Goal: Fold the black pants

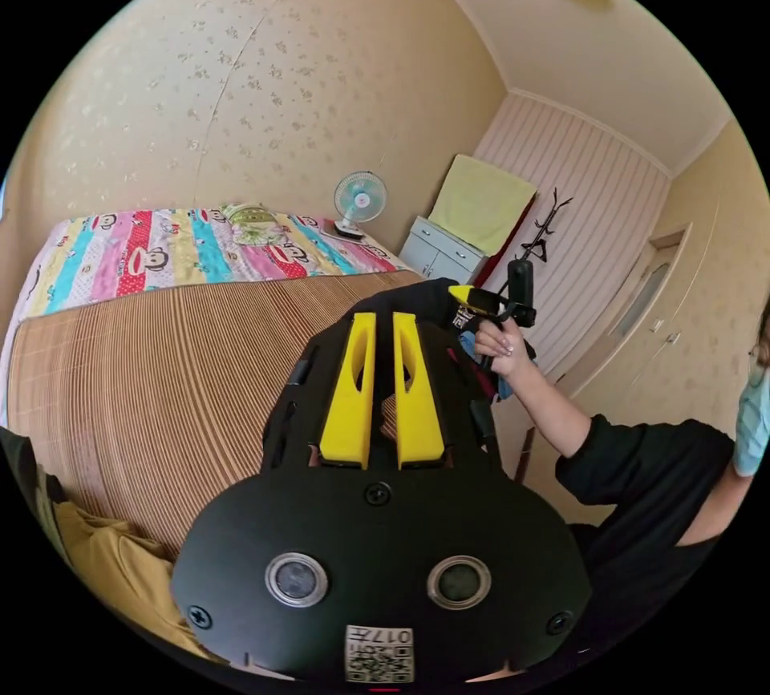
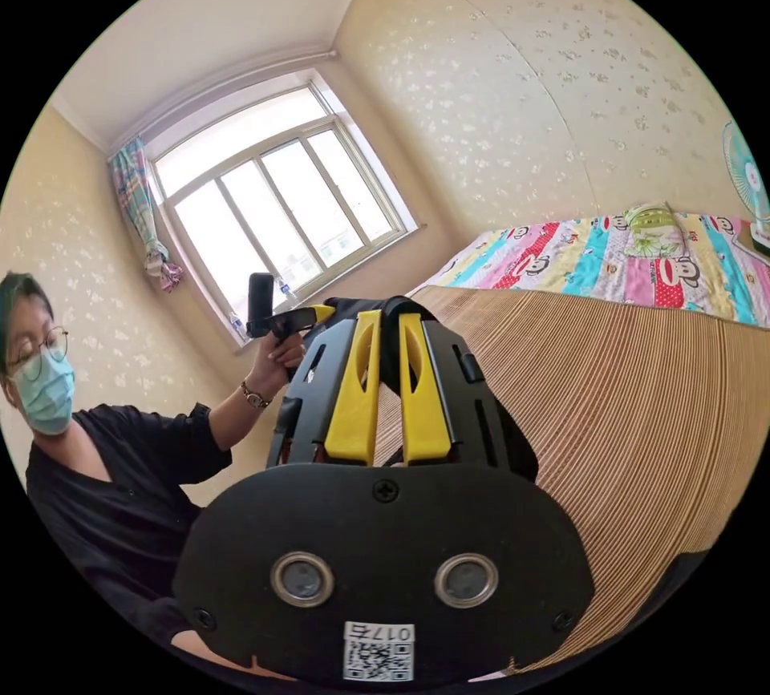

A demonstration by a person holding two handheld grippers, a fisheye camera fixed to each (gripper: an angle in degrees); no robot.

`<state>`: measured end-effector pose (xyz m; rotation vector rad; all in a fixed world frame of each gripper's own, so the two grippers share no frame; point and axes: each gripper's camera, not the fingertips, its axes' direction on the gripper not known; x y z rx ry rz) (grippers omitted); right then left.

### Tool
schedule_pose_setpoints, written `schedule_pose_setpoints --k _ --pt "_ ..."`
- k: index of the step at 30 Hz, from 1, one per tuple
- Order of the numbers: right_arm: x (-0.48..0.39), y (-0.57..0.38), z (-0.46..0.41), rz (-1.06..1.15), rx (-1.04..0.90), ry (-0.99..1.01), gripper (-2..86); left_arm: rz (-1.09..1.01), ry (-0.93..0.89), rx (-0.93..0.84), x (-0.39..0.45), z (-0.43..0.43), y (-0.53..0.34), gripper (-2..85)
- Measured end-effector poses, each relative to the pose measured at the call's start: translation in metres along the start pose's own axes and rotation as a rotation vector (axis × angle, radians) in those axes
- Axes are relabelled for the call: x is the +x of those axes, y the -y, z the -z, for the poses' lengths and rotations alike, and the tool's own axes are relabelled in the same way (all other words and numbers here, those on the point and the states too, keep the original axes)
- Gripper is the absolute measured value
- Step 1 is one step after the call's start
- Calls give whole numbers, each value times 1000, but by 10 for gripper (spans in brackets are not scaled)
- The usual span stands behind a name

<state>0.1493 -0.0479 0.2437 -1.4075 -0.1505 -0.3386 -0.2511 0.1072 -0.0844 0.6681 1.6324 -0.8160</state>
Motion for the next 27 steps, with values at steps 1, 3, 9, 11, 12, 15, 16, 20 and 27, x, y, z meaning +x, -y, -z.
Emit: schedule_pose_setpoints --k 1,3,9,11,12,15,16,20,27 --pt "3 -22 0 3 -10 41 13 17 -54 -1 -4 -2 -22 43" --pt "1 -57 3 22 -18 87 15 17 -141 -1 -5 -3 -57 43" --pt "-26 -182 2 80 -115 101 19 132 -275 -26 11 -8 -179 43" --pt "-19 -229 -7 -29 -158 78 23 244 -233 -64 10 -21 -229 44" --pt "-17 -240 -10 -57 -166 71 24 276 -218 -75 8 -25 -240 44" --pt "6 -283 -24 -215 -216 63 34 418 -216 -131 -10 -43 -289 46" --pt "13 -293 -30 -246 -267 55 39 482 -244 -148 -21 -47 -302 51" --pt "25 -282 -22 -229 -332 -65 63 552 -214 -143 -44 -21 -308 94" --pt "77 -230 -26 -302 -255 -89 151 546 -85 -11 -93 17 -255 140"
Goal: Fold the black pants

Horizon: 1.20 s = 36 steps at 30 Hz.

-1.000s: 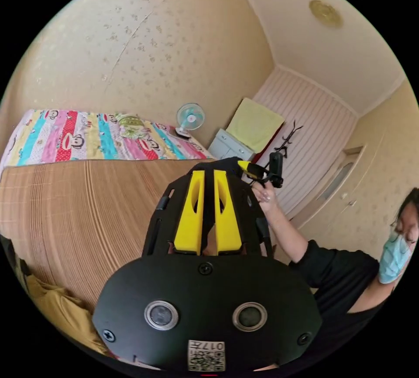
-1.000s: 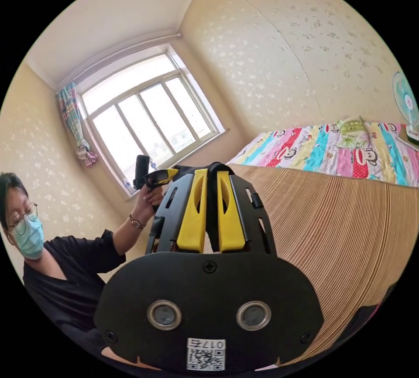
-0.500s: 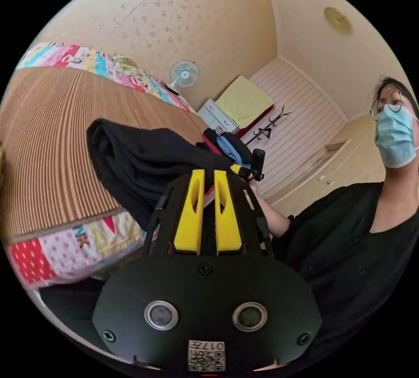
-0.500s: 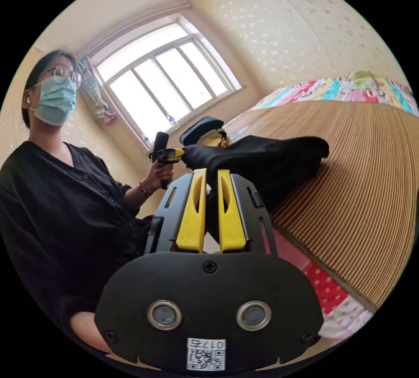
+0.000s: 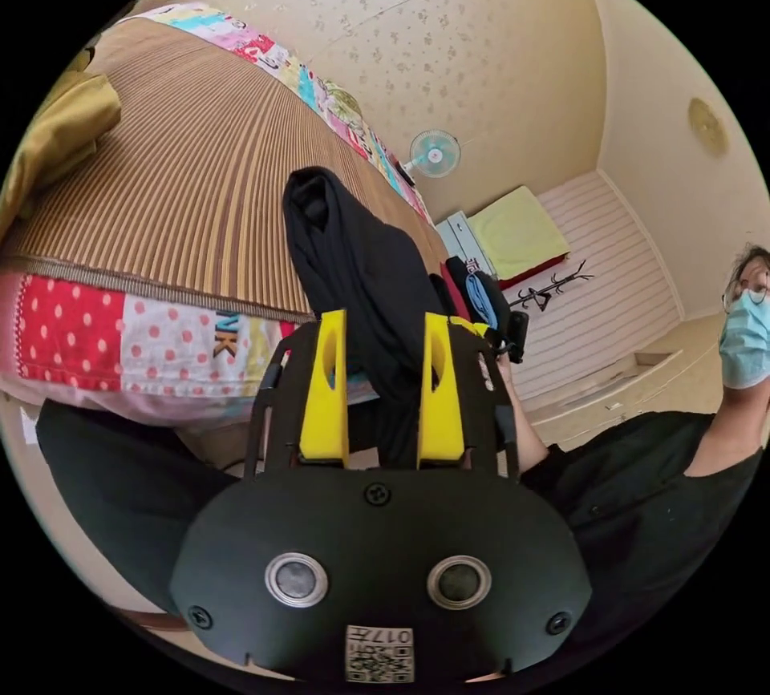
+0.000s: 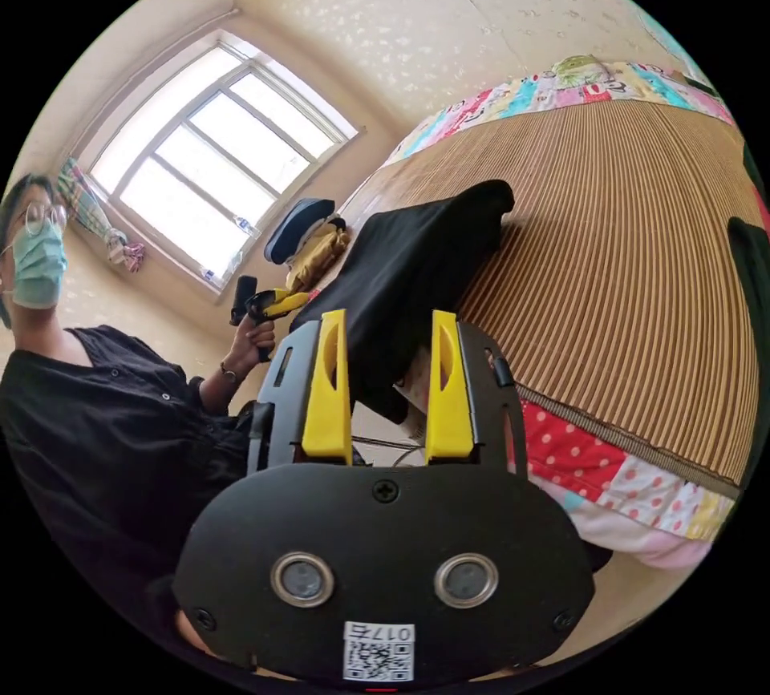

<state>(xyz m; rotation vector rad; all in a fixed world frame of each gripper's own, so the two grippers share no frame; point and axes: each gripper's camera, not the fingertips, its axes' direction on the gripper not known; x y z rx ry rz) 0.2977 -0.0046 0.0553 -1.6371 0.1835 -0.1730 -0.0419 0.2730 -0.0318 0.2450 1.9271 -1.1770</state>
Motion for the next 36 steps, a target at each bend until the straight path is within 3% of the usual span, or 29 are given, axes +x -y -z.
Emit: schedule_pose_setpoints --k 6,9,16,21,27,36 --pt "52 49 -61 -171 35 51 216 94 85 71 -30 -30 61 198" --pt "52 62 -87 -149 -9 -73 235 145 145 107 -37 -37 66 234" --pt "64 57 -101 -139 -78 -109 202 147 152 -27 -25 -53 56 192" --pt "83 44 -103 -161 -113 5 164 195 114 -44 -28 -53 42 149" --pt "117 26 -105 -220 -166 276 115 263 -45 -71 -37 -52 36 104" --pt "56 40 -116 -34 -132 390 71 106 104 34 24 27 46 88"
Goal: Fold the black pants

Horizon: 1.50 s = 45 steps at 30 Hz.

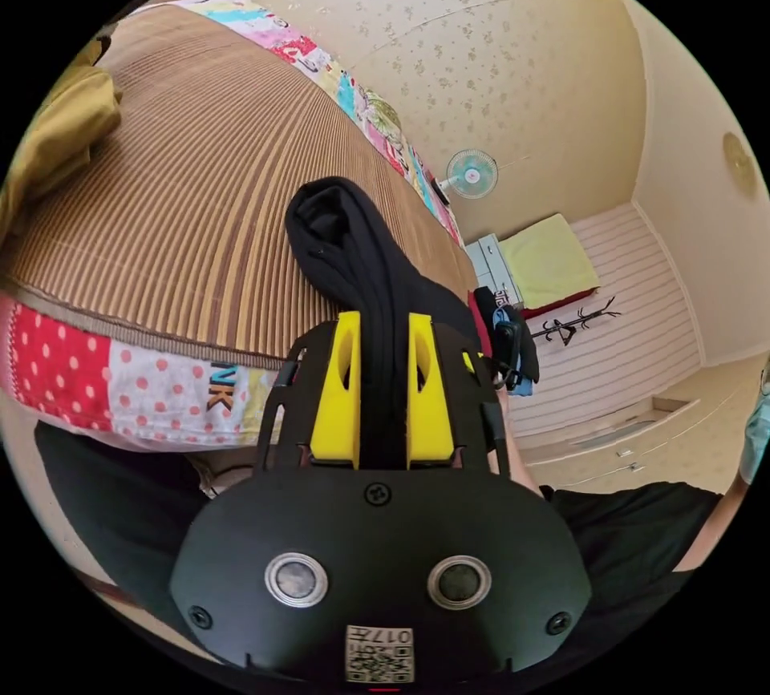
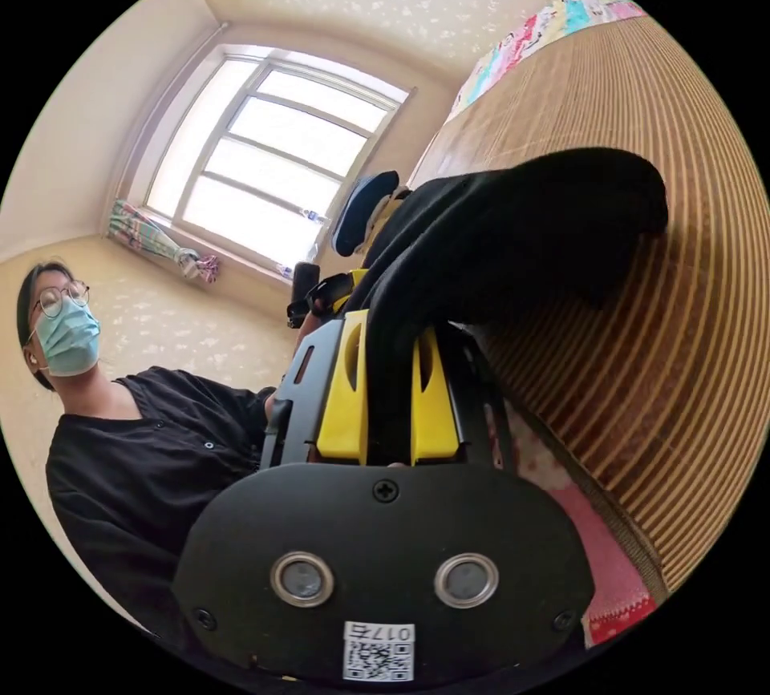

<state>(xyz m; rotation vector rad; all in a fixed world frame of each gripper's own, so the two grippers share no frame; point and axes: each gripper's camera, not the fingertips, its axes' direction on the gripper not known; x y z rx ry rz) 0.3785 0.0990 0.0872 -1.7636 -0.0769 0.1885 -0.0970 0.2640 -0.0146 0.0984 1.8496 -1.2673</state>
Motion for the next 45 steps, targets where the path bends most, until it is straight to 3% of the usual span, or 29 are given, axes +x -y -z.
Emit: schedule_pose_setpoints --k 7,13,16,19,20,23,28,33,34,36,38,40,42,45 --pt "-84 77 -102 251 -39 -17 64 -113 159 72 13 145 44 88" --pt "-171 130 -216 460 73 -92 65 -275 352 90 29 282 103 92" --pt "-176 156 -283 350 74 -61 74 -178 518 50 9 338 128 105" --pt "-143 161 -368 177 -92 -66 96 -53 716 168 -5 394 116 90" --pt "-126 152 -397 115 -217 -101 101 -28 716 211 -8 409 102 90" --pt "-104 101 -415 164 -319 -155 76 -47 656 242 -16 407 57 99" --pt "-96 25 -375 279 -387 -92 30 -102 657 189 -24 328 -26 100" --pt "-93 -36 -281 322 -360 -216 12 -75 337 276 -21 257 -107 99" --pt "-91 -50 -249 296 -315 -275 9 -98 300 299 -10 241 -126 97" --pt "-88 -69 -195 226 -218 -376 7 -183 397 315 21 218 -150 83" --pt "-88 -98 -115 116 -49 -531 5 -295 654 306 67 186 -174 54" --pt "-96 -124 -58 43 78 -681 5 -313 768 314 88 166 -183 33" --pt "-111 -152 -4 -24 221 -866 6 -317 771 377 98 153 -190 2" --pt "-127 -205 69 -186 497 -1094 8 -285 598 377 95 134 -186 -7"
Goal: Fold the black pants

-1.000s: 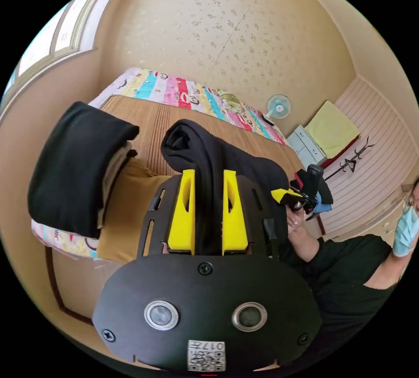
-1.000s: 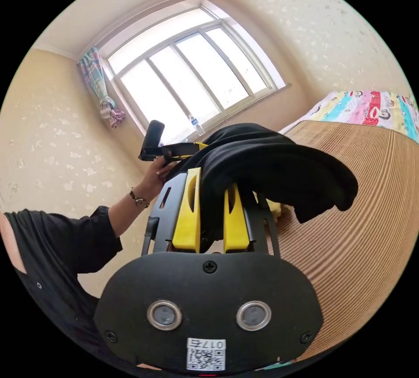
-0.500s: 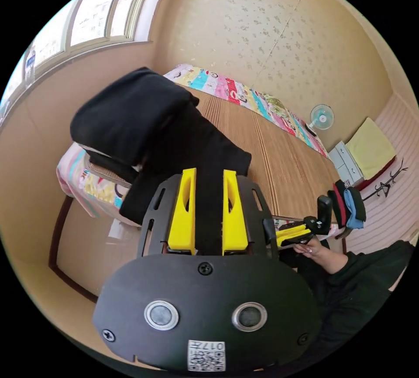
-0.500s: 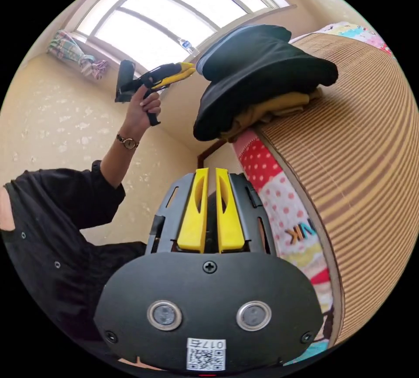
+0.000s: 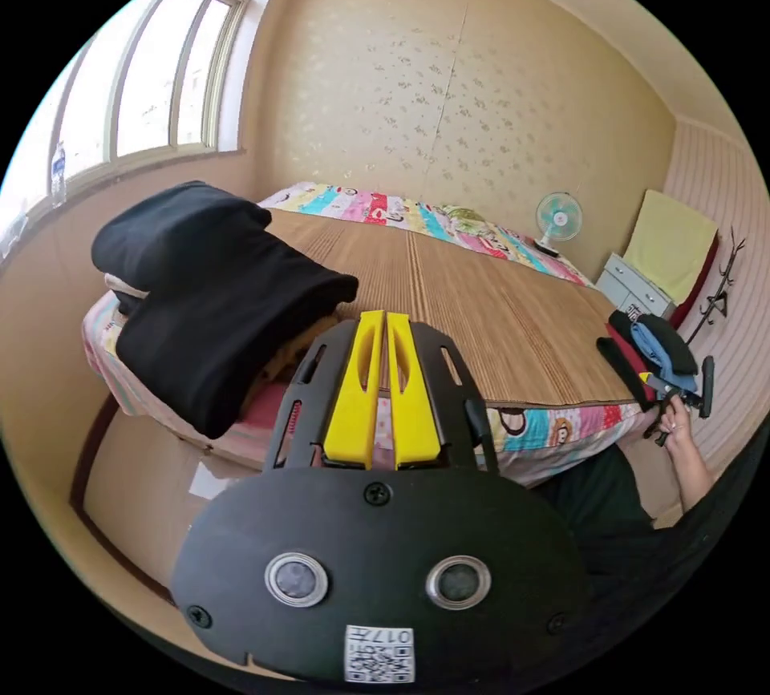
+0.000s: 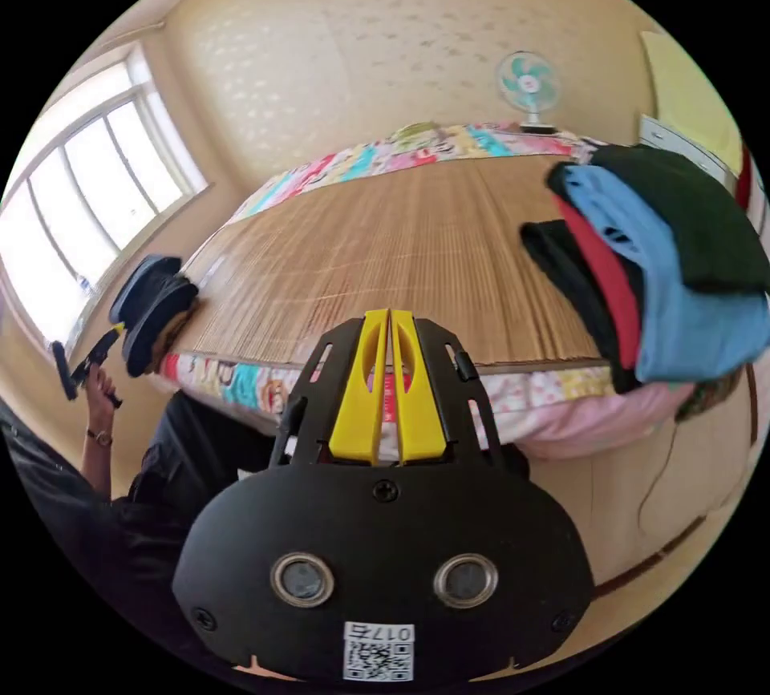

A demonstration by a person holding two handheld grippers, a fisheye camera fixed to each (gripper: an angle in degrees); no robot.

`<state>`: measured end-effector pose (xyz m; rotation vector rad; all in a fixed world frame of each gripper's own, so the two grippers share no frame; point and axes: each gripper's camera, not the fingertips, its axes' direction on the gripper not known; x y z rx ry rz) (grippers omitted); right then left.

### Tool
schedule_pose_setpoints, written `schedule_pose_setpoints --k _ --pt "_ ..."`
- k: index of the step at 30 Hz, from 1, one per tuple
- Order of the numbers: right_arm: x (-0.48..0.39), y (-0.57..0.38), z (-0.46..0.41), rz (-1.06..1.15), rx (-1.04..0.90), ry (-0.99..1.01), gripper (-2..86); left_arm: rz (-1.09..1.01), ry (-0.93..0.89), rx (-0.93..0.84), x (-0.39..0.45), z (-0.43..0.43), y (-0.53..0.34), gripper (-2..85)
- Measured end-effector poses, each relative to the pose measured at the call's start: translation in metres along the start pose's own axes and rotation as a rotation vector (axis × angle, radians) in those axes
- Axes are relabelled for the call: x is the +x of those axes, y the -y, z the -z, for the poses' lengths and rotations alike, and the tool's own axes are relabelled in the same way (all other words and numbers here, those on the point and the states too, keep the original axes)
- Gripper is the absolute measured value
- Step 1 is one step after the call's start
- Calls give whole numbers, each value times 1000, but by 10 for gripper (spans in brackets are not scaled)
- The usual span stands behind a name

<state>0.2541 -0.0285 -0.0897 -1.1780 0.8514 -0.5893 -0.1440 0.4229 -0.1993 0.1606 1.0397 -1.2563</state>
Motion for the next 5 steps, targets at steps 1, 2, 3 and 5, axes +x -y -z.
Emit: schedule_pose_setpoints --k 1,2,3,5 --pt "24 -5 22 -118 69 -67 10 26 -84 -44 1 -12 3 -8" --pt "38 -11 45 -187 154 -116 13 39 -150 -77 5 -23 5 -9" --pt "42 -13 56 -206 198 -142 15 40 -171 -88 7 -27 5 -9" --pt "49 -11 93 -222 311 -256 27 37 -208 -118 20 -37 5 -10"
